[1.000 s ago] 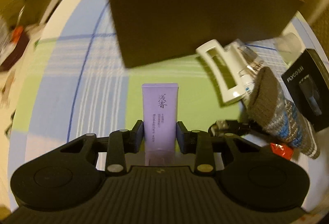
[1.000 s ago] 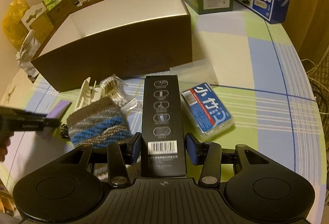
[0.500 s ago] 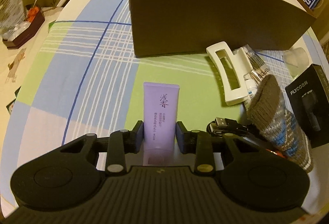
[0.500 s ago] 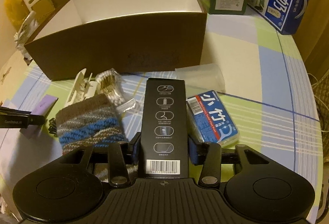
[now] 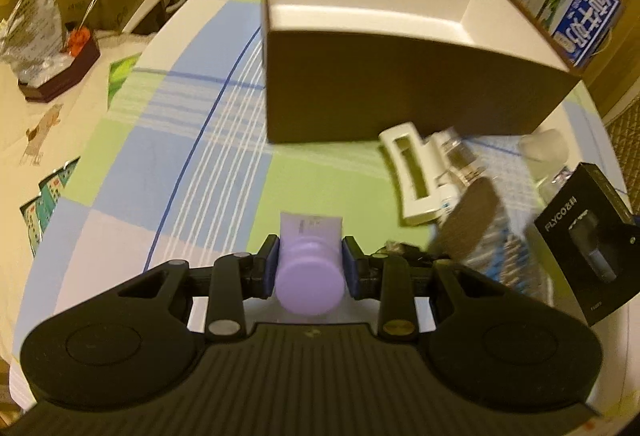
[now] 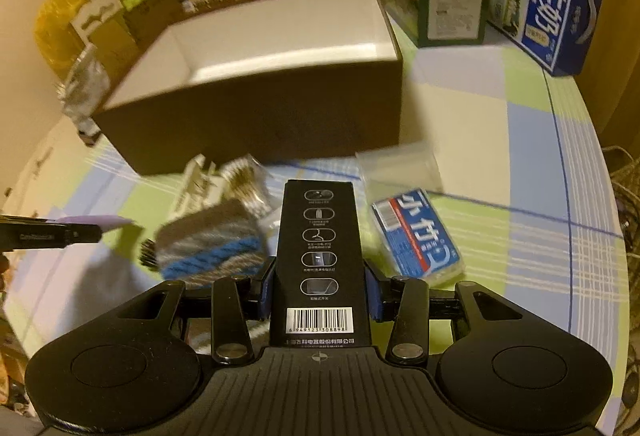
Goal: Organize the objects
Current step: 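Carry the tube and black box into the brown box and release both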
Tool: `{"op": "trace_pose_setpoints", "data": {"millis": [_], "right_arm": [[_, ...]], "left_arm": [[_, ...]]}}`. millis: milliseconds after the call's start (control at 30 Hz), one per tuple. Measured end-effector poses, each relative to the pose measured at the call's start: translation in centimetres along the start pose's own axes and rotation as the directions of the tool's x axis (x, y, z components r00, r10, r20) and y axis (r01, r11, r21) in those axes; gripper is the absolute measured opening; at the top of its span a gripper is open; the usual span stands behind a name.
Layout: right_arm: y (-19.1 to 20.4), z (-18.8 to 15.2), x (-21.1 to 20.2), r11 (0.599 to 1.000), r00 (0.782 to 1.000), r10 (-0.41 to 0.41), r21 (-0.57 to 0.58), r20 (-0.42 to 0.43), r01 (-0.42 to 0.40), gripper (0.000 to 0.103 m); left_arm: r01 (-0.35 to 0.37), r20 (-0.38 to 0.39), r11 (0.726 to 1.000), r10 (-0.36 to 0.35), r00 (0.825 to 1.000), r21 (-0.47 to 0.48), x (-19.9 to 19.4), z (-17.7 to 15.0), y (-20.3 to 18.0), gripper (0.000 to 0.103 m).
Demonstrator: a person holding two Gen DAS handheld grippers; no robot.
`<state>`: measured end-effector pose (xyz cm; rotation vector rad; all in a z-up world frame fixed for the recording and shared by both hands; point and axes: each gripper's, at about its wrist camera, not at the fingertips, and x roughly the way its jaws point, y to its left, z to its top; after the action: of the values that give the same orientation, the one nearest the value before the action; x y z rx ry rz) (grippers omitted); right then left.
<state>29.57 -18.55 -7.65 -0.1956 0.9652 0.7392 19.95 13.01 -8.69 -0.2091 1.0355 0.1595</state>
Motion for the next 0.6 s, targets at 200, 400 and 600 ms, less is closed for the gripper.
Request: {"op": "trace_pose_setpoints", "data": {"millis": [200, 400, 600], "right_arm": [[0.3, 0.5, -0.8, 1.0, 1.0, 0.011, -0.011, 0.026, -0.011, 0.04], [0.1, 0.5, -1.5, 1.0, 0.999, 0.023, 0.002, 0.029, -0.023, 0.04], [0.5, 1.7, -2.8, 0.999, 0.996, 0.042, -0.016, 0.073, -0.041, 0.04]], "left_arm": [[-0.013, 0.003, 1.0, 0.013, 1.0, 0.002, 0.2, 0.1, -0.5, 0.028], [0.007, 0.021, 1.0, -0.007, 1.0, 0.016, -1.1, 0.0, -0.8, 0.028], [0.038, 0.088, 0.999, -0.04, 0.995, 0.034, -3.5, 1.0, -1.5, 0.028]]}}
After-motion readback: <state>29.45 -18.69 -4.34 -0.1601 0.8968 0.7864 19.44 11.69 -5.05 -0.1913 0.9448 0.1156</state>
